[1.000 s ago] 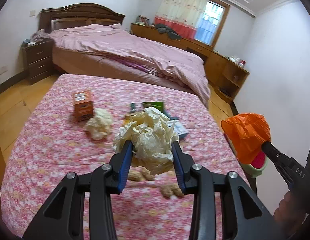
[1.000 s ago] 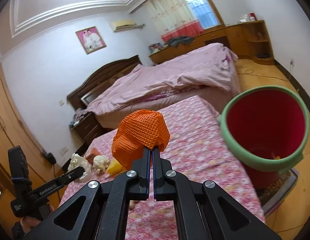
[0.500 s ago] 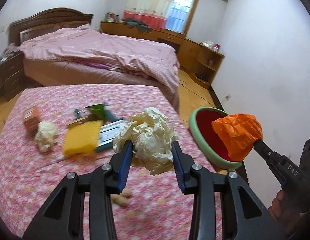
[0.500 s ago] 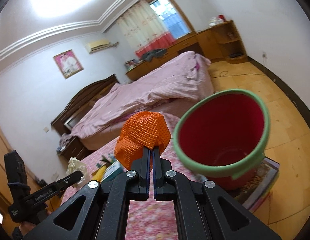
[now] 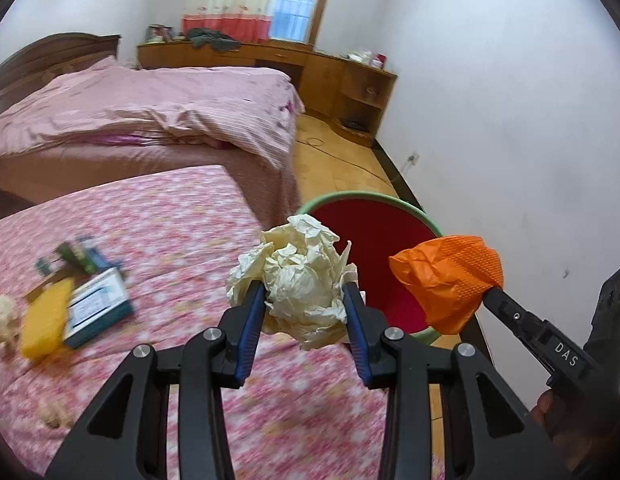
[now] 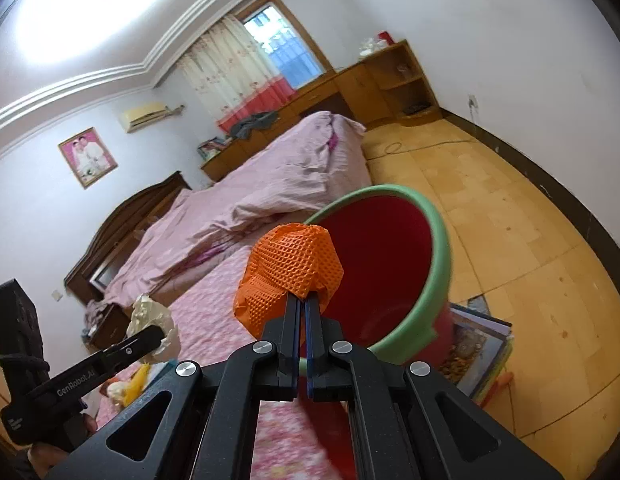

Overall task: Collect trash
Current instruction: 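Carry tissue and orange mesh bag over the red bin and release both, then move both tools back over the bed toward the remaining trash, then grasp the crumpled tissue with the left tool while the right tool grasps the yellow foam net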

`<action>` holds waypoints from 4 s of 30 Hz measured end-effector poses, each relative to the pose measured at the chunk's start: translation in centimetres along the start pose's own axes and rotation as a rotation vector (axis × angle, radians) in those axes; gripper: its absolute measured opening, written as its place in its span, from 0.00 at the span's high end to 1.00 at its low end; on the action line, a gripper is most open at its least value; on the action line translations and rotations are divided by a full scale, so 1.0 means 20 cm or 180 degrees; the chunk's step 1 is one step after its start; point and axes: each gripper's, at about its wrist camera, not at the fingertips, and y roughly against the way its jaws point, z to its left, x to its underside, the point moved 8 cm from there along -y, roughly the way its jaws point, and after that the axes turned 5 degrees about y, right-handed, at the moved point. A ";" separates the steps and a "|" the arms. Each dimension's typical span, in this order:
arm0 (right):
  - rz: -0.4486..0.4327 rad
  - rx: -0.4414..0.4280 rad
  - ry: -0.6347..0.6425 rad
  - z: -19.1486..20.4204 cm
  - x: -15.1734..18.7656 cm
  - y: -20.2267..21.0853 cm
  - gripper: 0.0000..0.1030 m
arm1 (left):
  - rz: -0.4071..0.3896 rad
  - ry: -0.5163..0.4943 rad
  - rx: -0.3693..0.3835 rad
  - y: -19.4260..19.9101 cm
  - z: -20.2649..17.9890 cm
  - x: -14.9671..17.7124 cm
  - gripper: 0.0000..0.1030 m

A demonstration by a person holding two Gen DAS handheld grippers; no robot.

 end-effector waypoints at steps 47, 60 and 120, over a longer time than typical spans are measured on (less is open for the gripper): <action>0.0105 -0.0120 0.0005 0.00 -0.03 -0.07 0.58 | 0.0028 0.0061 -0.0011 -0.08 -0.06 -0.07 0.50; 0.0269 -0.0334 0.0250 0.34 0.08 -0.03 0.51 | -0.0183 0.0423 -0.0399 0.25 0.36 -0.03 0.50; 0.1159 -0.0578 0.1029 1.15 0.53 -0.51 0.50 | -0.0211 0.1446 -0.1197 0.45 1.67 0.27 0.73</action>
